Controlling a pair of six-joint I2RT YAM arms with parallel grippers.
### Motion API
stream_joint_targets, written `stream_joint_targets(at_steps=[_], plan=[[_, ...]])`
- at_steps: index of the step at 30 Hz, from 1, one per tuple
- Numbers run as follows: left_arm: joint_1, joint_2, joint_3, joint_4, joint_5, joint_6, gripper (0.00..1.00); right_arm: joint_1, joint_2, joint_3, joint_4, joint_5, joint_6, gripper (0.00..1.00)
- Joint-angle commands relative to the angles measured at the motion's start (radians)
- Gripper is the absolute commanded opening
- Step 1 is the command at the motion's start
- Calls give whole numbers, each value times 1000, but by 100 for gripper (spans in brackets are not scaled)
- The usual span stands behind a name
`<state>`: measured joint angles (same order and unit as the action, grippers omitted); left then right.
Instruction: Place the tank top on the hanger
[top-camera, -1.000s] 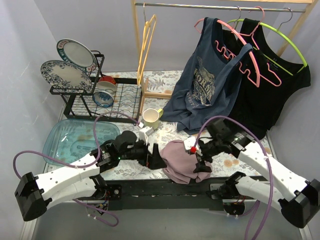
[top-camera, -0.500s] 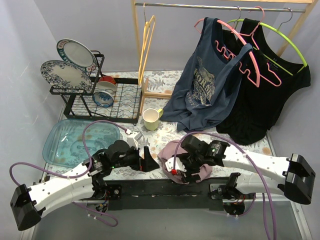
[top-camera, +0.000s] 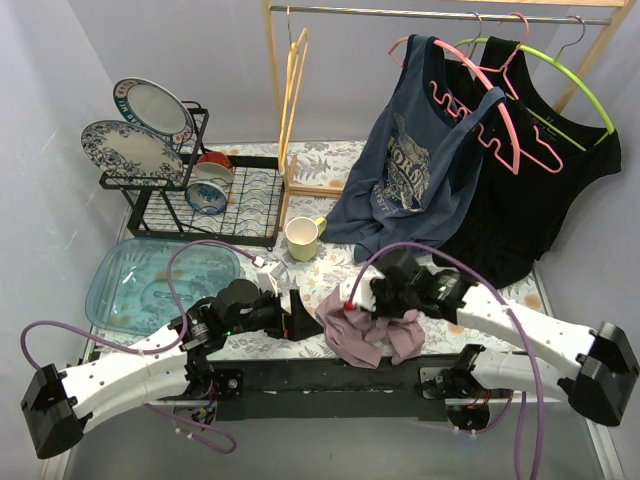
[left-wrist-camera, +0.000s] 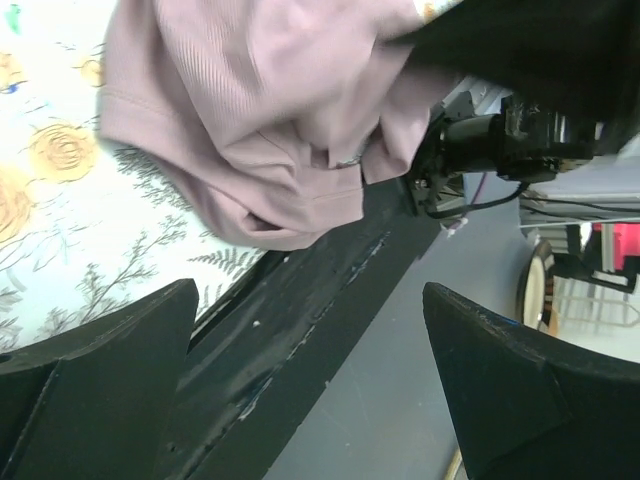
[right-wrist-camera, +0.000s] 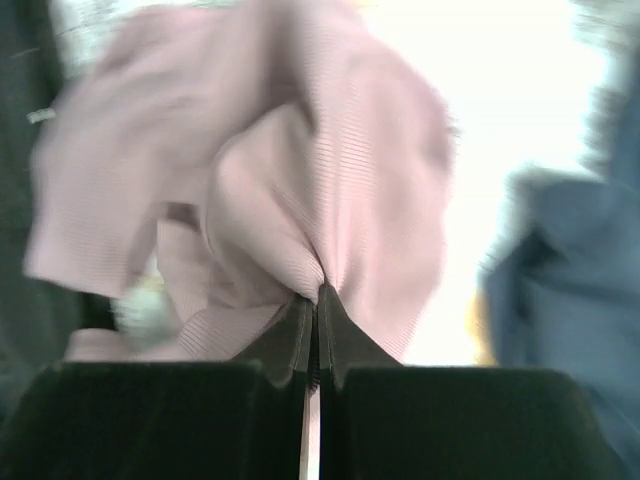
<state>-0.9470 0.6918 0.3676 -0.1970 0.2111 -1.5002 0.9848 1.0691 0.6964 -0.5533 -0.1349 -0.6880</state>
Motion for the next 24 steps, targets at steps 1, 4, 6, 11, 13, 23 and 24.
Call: stream_joint_targets(at_steps=[1,4,6,11,13,23,24], plan=[[-4,73,1,132,72,-11,96,-161,-135,98,-39,-51,7,1],[-4,158,22,192,97,6,95,-268,-176,94,-28,-69,18,1],[-6,207,48,233,111,18,95,-339,-193,89,-22,-86,22,1],[-4,334,68,300,97,-18,91,-497,-247,42,26,-92,36,1],[-9,397,77,340,123,-41,85,-528,-247,31,55,-66,62,1],[-167,534,165,401,-32,-172,54,-586,-182,43,64,-132,113,1],[-173,551,165,419,-35,-181,49,-586,-181,45,64,-134,114,1]])
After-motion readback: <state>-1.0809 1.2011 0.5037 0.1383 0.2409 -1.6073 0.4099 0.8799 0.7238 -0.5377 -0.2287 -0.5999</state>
